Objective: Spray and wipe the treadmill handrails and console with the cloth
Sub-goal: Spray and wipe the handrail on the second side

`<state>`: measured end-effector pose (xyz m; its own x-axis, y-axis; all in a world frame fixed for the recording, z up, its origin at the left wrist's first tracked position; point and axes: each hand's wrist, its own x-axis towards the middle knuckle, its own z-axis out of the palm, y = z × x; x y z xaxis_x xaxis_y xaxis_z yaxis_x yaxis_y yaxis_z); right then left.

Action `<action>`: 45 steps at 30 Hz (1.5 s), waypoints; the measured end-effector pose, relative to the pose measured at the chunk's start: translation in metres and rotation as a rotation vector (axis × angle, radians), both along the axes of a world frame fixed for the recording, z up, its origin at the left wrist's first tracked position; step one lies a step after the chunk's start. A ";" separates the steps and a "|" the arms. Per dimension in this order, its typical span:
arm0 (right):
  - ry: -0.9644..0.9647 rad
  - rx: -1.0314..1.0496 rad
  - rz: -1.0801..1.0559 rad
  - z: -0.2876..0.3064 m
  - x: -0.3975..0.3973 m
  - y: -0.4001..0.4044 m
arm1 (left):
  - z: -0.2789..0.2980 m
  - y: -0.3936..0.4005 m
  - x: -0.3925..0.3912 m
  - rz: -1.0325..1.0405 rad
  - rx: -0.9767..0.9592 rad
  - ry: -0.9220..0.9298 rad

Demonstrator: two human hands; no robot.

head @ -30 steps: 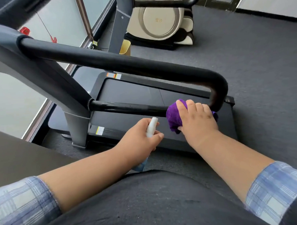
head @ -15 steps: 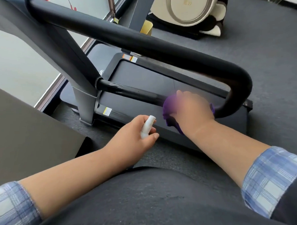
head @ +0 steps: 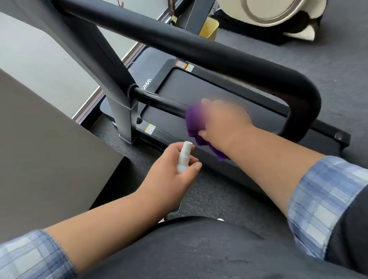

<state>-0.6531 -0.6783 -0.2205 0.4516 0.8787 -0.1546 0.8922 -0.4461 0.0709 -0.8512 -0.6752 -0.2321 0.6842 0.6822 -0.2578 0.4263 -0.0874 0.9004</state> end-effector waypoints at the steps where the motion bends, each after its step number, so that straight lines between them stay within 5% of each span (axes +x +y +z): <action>1: 0.001 0.000 -0.001 0.003 0.006 -0.011 | 0.001 -0.002 0.003 0.031 0.013 -0.045; 6: -0.118 0.006 -0.002 0.007 0.013 -0.041 | 0.004 -0.006 0.002 0.140 -0.009 -0.214; 14: -0.232 0.001 0.007 -0.015 -0.004 -0.016 | -0.003 0.009 -0.027 0.127 0.061 -0.143; 37: -0.106 -0.026 -0.007 -0.049 -0.085 0.203 | -0.016 0.155 -0.091 0.095 0.098 -0.125; 45: -0.049 -0.046 -0.025 -0.027 -0.073 0.174 | -0.010 0.182 -0.084 0.004 0.023 -0.128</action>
